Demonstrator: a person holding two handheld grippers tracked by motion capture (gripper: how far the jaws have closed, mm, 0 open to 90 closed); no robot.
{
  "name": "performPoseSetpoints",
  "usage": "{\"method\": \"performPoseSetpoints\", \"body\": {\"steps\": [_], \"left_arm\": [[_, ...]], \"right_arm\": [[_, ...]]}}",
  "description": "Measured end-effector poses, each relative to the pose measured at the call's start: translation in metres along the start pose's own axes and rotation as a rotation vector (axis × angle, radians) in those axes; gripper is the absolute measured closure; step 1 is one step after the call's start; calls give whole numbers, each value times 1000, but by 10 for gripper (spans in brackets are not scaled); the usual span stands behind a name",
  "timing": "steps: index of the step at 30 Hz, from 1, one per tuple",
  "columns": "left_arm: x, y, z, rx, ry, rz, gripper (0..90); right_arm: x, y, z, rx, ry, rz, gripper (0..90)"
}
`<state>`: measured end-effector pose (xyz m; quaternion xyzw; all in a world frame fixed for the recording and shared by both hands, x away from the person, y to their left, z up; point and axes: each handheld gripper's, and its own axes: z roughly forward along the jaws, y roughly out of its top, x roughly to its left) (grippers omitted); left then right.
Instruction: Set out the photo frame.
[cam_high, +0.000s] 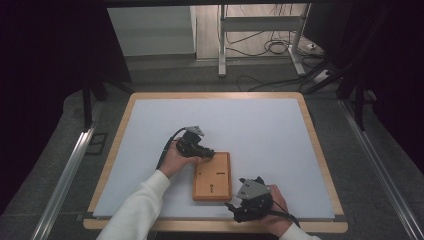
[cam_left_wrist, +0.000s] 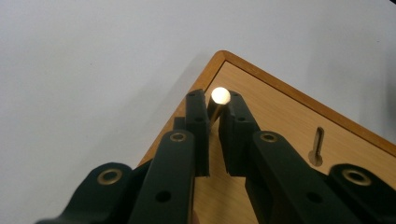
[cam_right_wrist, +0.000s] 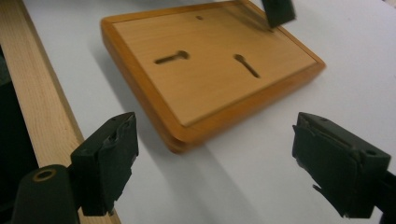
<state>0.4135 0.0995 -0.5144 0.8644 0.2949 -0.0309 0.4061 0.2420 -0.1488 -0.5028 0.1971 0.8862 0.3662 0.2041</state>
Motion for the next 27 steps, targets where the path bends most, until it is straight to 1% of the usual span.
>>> {"method": "performPoseSetpoints", "body": {"steps": [3,5,9,14,15,16,17,19,20,22,24,26,27], "left_arm": [[3,0,0,-4,-14,-10,831],[6,0,0,-6,-22,-14,831],[7,0,0,-7,-33,-20,830],[7,1,0,-7,-35,-29,831],[7,1,0,-8,-34,-29,831],[7,1,0,-9,-32,-29,832],[7,1,0,-11,-31,-32,835],[7,0,0,-16,-24,-31,842],[6,1,0,-13,-15,-20,846],[6,1,0,-17,-10,-24,850],[5,1,0,-17,-3,-15,850],[2,1,0,-22,18,-4,850],[2,1,0,-22,25,-2,851]], "right_arm": [[8,4,7,16,-5,-51,143],[12,6,11,28,-25,-96,143],[18,9,20,53,-73,-155,143],[22,13,35,82,-131,-229,148],[23,14,38,86,-149,-244,153],[23,15,40,83,-172,-261,154],[24,16,41,80,-183,-271,157],[25,19,43,69,-202,-281,165],[26,20,44,61,-209,-285,176],[27,23,44,49,-219,-309,194],[30,24,43,31,-232,-333,230],[31,27,40,12,-241,-363,282],[31,29,38,8,-239,-364,300]]}}
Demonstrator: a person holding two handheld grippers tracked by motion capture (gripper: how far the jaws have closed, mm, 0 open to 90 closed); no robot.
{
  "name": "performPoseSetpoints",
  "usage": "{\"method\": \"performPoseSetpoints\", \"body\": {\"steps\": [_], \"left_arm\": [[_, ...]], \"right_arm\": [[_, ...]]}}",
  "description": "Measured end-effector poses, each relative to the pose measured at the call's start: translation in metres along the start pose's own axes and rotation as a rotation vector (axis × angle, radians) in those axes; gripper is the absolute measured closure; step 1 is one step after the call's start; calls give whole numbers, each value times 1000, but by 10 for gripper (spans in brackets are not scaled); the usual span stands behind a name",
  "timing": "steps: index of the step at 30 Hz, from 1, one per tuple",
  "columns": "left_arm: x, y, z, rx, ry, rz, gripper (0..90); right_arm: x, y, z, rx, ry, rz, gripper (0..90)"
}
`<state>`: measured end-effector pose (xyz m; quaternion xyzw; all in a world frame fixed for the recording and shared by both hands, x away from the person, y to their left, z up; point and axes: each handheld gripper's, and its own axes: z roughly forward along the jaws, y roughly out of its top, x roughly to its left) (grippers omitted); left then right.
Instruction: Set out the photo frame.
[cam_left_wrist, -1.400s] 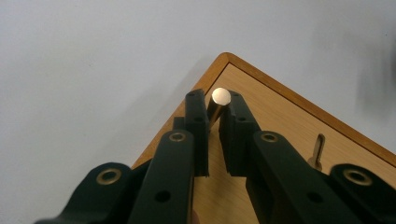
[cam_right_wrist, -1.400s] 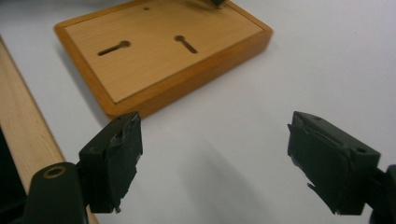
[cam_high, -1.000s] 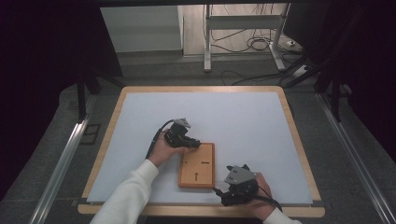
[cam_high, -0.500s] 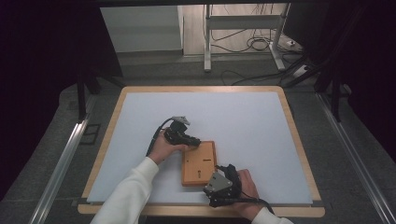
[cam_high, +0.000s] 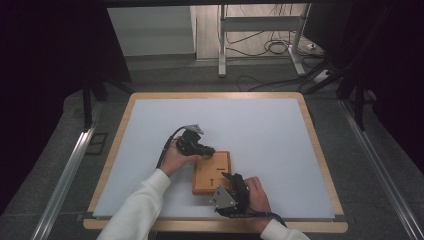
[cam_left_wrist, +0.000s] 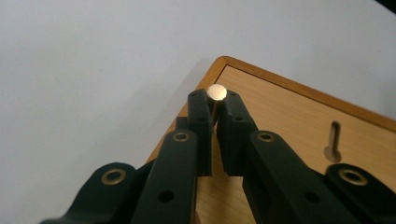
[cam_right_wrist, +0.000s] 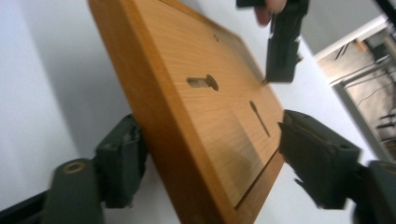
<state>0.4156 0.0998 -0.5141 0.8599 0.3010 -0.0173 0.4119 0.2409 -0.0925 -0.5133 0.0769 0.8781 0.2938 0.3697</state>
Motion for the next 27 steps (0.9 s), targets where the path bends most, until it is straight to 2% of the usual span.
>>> {"method": "performPoseSetpoints", "body": {"steps": [1,5,7,12,17,19,23,27], "left_arm": [[0,0,0,-1,7,3,850],[0,-1,1,-13,16,5,843],[0,-1,1,-15,24,10,835],[0,-2,2,-24,31,8,811],[2,-2,0,-39,39,9,789],[2,-3,-3,-60,50,1,754],[7,-6,-15,-97,86,-45,627],[11,-15,-28,-104,111,-61,558]], "right_arm": [[-2,1,-1,-2,6,-7,319],[-7,3,-2,-2,22,17,405],[-12,2,-3,-6,34,37,417],[-21,4,-7,-12,22,34,458],[-33,5,-10,-25,25,71,471],[-37,5,-10,-28,30,82,481],[-41,6,-11,-37,17,90,500],[-45,8,-11,-36,20,91,509]]}}
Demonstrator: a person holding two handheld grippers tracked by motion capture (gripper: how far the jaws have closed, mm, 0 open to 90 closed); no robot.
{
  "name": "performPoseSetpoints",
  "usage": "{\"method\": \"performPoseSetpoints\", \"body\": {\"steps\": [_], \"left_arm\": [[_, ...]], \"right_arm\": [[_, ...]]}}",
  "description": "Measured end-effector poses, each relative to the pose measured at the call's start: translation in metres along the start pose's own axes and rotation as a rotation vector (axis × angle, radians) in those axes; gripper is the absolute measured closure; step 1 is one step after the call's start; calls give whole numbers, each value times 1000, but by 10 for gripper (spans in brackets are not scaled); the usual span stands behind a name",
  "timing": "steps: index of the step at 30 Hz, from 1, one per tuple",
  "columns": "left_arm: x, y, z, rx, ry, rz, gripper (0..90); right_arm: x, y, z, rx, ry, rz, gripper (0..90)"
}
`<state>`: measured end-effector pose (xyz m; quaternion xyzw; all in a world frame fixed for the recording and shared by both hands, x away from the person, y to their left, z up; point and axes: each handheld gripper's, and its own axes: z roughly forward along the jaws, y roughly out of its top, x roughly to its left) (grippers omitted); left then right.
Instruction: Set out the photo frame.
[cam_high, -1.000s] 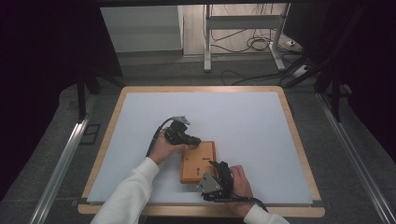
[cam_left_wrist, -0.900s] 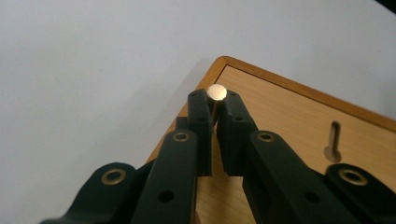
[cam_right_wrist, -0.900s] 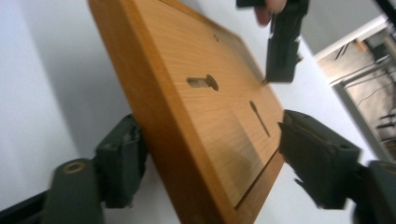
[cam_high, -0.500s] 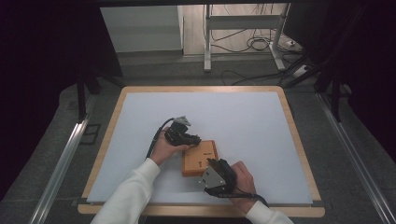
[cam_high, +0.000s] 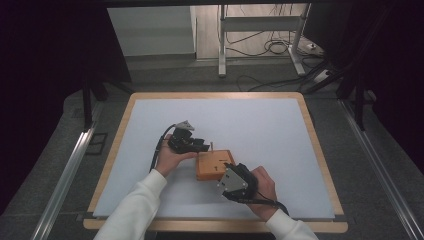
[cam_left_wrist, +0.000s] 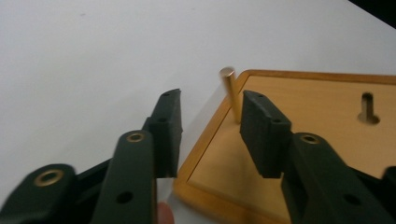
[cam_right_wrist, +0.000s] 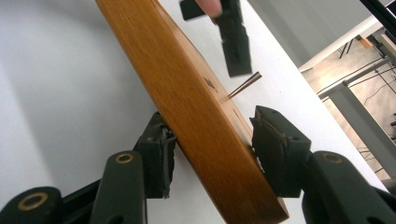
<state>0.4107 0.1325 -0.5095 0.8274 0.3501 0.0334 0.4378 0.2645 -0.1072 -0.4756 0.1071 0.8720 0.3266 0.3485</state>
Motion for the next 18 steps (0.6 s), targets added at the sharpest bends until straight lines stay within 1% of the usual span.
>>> {"method": "performPoseSetpoints", "body": {"steps": [4,8,11,16,18], "left_arm": [[4,-10,-12,0,18,-11,535],[6,-18,-18,11,24,-14,536],[7,-22,-21,2,31,-19,536],[5,-28,-31,-20,63,-8,507],[5,-31,-34,-22,62,-5,500]], "right_arm": [[-5,3,0,4,9,4,519],[-11,7,1,16,32,6,524],[-17,12,2,38,52,-2,528],[-24,18,4,56,70,-10,545],[-27,19,5,58,77,0,551]]}}
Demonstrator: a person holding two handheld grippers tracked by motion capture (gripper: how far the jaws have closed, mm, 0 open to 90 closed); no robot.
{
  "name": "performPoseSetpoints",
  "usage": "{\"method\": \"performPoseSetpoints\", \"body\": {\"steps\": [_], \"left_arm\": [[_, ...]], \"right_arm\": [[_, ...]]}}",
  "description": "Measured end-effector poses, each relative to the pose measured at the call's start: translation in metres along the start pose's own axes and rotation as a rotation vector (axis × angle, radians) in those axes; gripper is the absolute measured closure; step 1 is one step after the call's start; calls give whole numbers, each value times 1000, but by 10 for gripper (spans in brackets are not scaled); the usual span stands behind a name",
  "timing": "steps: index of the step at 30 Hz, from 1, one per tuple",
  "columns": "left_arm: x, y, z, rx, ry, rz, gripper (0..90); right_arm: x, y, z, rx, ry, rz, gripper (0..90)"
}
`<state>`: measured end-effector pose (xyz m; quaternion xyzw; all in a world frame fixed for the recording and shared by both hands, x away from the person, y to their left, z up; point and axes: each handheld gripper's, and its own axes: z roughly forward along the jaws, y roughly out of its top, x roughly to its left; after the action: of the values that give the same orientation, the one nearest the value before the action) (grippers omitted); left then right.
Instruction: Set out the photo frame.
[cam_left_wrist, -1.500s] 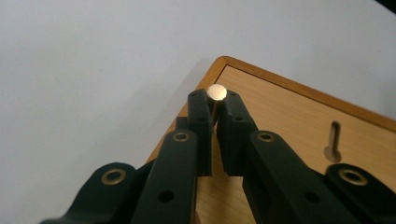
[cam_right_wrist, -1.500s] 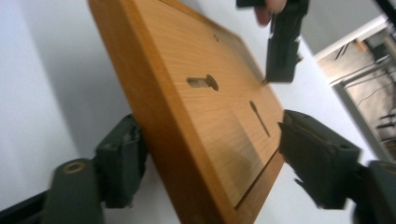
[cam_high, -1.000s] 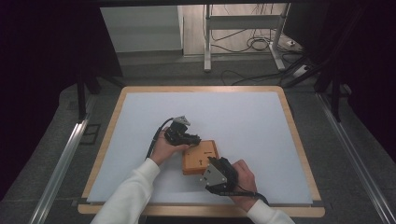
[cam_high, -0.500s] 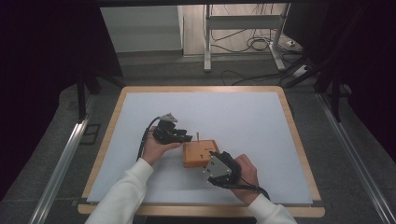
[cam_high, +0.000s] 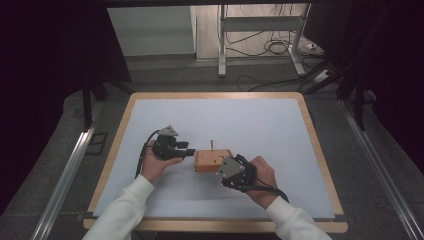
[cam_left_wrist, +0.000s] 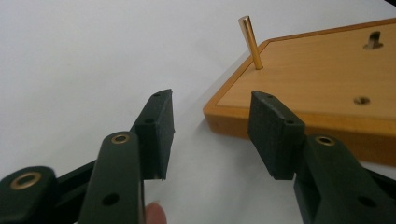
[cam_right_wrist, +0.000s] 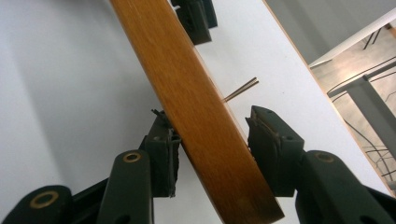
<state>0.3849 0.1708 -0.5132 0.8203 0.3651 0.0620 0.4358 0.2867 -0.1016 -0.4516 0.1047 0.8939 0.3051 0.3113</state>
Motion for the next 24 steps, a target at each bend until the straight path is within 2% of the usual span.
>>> {"method": "performPoseSetpoints", "body": {"steps": [8,13,20,24], "left_arm": [[-1,-12,-9,5,5,8,478],[-3,-19,-12,10,17,8,425],[-4,-31,-15,51,40,28,380],[-6,-40,-18,68,49,39,373]], "right_arm": [[-9,4,1,17,6,-4,583],[-14,8,2,23,24,-10,591],[-21,19,6,52,46,-40,607],[-26,24,9,55,50,-36,624]]}}
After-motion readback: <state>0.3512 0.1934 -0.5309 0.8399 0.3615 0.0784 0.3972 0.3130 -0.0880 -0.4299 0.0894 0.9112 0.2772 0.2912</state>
